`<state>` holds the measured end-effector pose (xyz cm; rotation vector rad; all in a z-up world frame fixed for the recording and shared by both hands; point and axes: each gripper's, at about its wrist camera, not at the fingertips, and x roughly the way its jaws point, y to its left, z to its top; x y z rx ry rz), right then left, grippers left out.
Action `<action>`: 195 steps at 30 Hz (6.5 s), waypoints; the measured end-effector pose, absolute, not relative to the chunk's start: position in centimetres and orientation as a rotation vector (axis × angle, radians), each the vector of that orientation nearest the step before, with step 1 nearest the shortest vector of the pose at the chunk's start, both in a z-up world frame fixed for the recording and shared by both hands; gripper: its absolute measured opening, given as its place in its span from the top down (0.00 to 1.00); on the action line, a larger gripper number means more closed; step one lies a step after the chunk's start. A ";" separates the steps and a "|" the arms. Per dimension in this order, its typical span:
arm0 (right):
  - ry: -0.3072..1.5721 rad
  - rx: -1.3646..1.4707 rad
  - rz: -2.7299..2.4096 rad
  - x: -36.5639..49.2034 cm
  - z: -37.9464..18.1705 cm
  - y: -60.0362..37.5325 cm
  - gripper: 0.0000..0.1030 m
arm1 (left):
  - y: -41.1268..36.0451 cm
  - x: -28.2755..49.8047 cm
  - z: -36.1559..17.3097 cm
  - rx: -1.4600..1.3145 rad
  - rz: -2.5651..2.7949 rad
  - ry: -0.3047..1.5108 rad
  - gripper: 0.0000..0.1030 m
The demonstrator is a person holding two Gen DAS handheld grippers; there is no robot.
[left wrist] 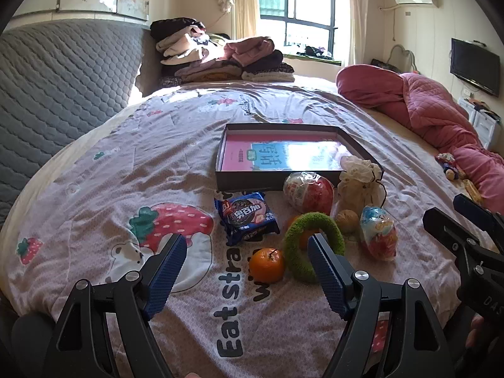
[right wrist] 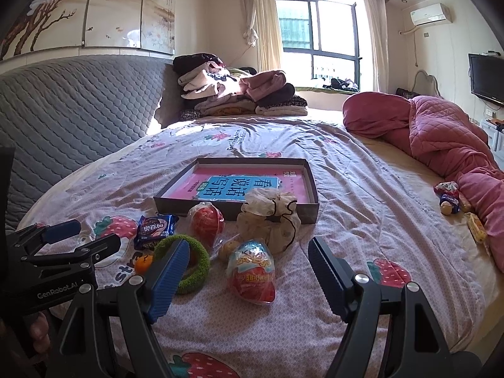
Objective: Organize objects
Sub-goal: 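Move left gripper toward the orange while right gripper approaches the red plastic egg, then close left gripper on the orange while right gripper closes on the plastic egg, then lift the orange with left gripper while right gripper carries the egg over the tray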
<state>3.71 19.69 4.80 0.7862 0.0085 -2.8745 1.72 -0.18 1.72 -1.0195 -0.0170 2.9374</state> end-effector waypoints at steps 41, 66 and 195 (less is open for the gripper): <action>0.010 0.936 -2.821 2.9 2.6 20.3 0.25 | -0.1 1.3 -1.6 -1.223 2.821 0.005 0.22; 0.034 1.019 -2.748 3.3 0.6 20.1 0.25 | 0.0 1.2 -3.8 -1.357 2.728 0.038 0.22; 0.056 0.782 -2.800 -2.5 1.1 20.2 0.47 | 1.6 -5.1 -1.0 -0.999 2.766 -0.068 0.62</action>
